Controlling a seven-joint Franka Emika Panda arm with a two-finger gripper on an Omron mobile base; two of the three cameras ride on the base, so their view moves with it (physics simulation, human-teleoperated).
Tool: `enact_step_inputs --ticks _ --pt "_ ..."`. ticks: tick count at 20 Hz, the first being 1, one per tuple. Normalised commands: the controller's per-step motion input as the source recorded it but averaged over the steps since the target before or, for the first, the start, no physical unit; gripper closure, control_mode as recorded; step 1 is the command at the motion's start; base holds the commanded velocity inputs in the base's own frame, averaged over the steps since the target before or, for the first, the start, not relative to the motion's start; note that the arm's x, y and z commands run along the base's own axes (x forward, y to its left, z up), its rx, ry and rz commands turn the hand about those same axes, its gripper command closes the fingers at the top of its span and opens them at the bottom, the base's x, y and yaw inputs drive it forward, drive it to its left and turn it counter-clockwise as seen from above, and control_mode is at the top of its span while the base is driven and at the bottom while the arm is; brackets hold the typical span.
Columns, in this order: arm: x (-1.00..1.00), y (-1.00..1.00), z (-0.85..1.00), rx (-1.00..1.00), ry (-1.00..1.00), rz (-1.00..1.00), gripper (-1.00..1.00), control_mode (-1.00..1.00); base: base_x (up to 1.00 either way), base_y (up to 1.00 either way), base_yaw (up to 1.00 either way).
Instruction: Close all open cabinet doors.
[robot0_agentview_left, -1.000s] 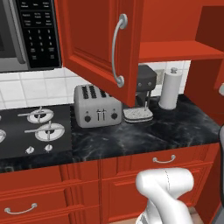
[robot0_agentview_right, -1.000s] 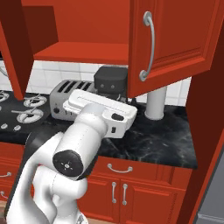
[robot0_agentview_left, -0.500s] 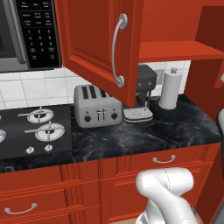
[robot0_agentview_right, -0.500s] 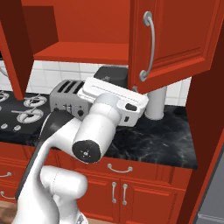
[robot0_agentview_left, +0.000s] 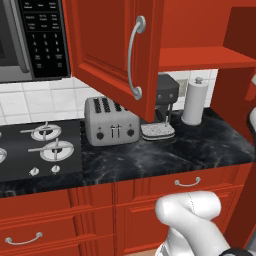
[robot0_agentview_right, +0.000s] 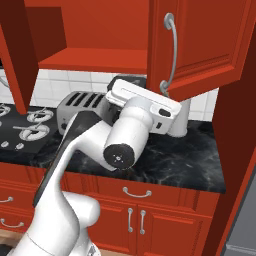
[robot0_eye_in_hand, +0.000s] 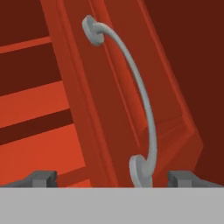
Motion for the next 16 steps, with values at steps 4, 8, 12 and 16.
enact_step_inputs --ticks 4,8,12,16 --pt "0.45 -0.01 -0.02 0.07 0.00 0.00 -1.00 -1.00 0.00 0.00 0.00" --pt "0.44 0.00 -0.13 0.09 0.00 0.05 -1.00 -1.00 0.00 0.00 0.00" --pt "0.48 0.00 -0.08 0.10 -0.01 0.09 -1.00 -1.00 0.00 0.00 0.00" --pt "0.52 0.00 -0.05 0.11 -0.03 0.14 -1.00 -1.00 0.00 0.00 0.00"
